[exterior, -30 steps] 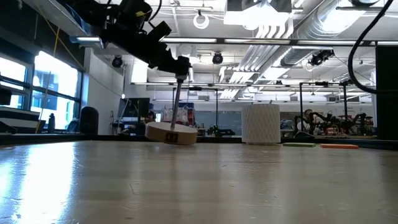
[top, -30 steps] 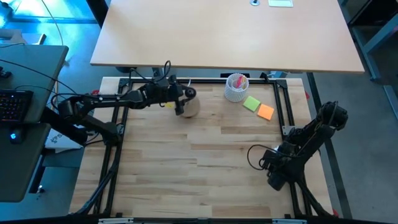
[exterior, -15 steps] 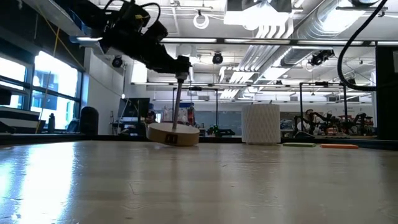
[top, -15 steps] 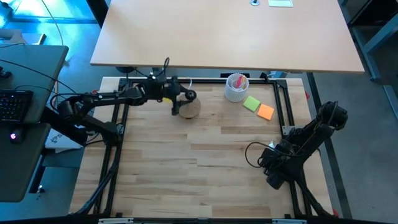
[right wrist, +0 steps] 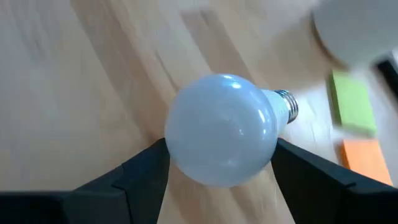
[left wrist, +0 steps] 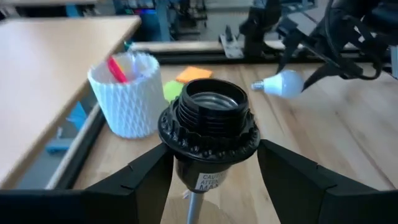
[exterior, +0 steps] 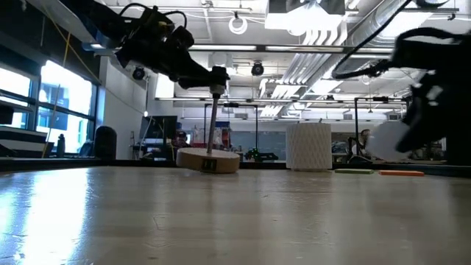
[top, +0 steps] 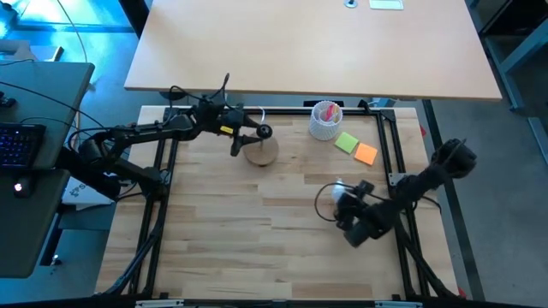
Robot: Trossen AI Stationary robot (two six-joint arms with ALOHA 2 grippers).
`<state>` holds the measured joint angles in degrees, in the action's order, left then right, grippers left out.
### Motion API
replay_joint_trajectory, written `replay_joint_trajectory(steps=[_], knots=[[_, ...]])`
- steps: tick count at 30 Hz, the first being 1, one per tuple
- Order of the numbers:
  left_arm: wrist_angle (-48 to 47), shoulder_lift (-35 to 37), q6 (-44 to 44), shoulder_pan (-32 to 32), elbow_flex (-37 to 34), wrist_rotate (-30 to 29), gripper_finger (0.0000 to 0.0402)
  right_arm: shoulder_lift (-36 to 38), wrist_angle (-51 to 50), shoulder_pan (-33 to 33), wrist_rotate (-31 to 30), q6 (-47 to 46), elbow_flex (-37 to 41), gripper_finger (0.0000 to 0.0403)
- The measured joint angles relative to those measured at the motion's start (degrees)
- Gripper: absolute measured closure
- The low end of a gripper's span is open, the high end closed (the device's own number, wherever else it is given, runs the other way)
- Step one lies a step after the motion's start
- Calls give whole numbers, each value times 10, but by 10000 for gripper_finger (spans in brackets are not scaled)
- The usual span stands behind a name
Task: Screw lightbulb
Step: Remove the lightbulb from the lamp
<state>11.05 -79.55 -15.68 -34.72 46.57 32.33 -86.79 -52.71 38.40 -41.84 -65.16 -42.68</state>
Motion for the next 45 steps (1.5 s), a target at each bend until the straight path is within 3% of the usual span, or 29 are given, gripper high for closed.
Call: replay_joint_trajectory(steps=[8, 16, 20, 24, 30, 35, 38, 42, 45], knots=[[-43, 0, 36, 0, 1, -14, 174, -3, 181, -118, -87, 239, 0, 138], [-24, -1, 79, -2, 1, -24, 162, -3, 305, -171, -105, 345, 0, 138], [-27, -1, 76, -7, 0, -83, 139, -3, 329, -183, -103, 380, 0, 138], [-21, 15, 71, -20, 0, -87, 122, -3, 340, -194, -100, 392, 0, 138], [-75, 89, 49, -44, 0, -93, 112, -3, 404, -228, -69, 455, 10, 138], [-150, 157, 46, -49, 0, -210, 112, -7, 550, -278, -5, 550, 51, 138], [-189, 182, 58, -39, -3, -244, 112, -22, 608, -307, 29, 596, 67, 138], [-167, 203, 98, -8, -49, -243, 112, -57, 641, -343, 93, 602, 73, 138], [-119, 211, 124, 20, -92, -244, 112, -86, 641, -352, 99, 601, 72, 138]])
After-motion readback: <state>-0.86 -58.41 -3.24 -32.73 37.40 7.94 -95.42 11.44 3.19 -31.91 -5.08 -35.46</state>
